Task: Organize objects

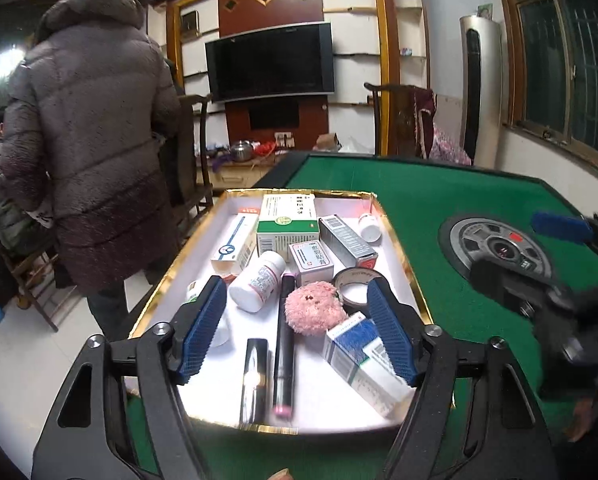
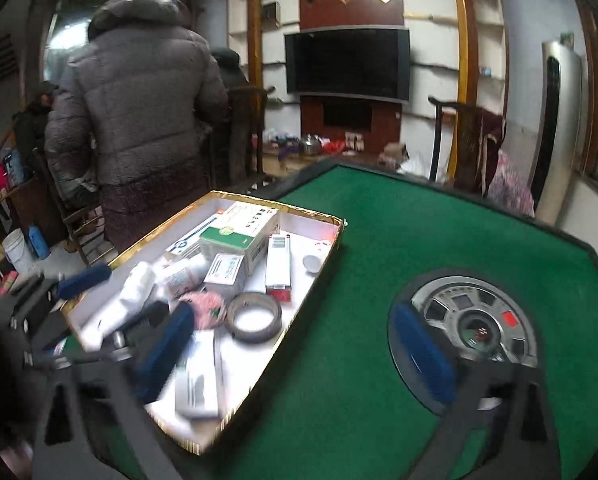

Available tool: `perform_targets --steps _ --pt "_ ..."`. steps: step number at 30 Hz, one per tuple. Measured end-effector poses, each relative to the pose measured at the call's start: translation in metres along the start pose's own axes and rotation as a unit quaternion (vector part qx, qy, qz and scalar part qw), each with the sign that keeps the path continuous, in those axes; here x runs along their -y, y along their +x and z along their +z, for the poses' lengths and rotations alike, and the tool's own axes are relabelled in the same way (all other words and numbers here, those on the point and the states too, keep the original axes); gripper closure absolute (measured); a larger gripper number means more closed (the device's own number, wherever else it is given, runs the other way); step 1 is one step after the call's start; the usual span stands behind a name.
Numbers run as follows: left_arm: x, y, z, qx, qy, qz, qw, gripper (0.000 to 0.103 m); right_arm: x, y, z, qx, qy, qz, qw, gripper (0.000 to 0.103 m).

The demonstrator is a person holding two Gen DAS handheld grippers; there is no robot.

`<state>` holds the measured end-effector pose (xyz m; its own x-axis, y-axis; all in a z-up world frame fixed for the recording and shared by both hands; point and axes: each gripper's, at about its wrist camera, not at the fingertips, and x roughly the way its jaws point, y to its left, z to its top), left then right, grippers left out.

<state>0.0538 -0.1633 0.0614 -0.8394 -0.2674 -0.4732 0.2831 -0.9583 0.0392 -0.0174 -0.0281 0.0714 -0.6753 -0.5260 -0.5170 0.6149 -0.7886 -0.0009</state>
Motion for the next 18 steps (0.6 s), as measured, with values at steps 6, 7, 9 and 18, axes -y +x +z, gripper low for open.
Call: perform_targets --steps 6,7,9,18 --pt "-0.002 -0.026 -0.006 0.005 0.014 0.050 0.9986 0.024 0.006 -0.033 -0.025 0.014 -0.001 0.009 1.000 0.000" --pt "-0.002 -0.027 -0.007 -0.005 0.015 0.055 0.9983 0.024 0.007 -0.037 -0.027 0.017 0.002 0.010 1.000 0.000" --pt "-0.001 -0.028 -0.011 -0.022 0.010 0.073 0.9971 0.024 0.007 -0.042 -0.032 0.020 0.005 0.016 1.000 0.000" --pt "-0.005 -0.055 -0.024 0.016 0.020 0.089 0.9957 0.024 -0.004 -0.038 -0.043 0.005 -0.008 0.028 1.000 0.000"
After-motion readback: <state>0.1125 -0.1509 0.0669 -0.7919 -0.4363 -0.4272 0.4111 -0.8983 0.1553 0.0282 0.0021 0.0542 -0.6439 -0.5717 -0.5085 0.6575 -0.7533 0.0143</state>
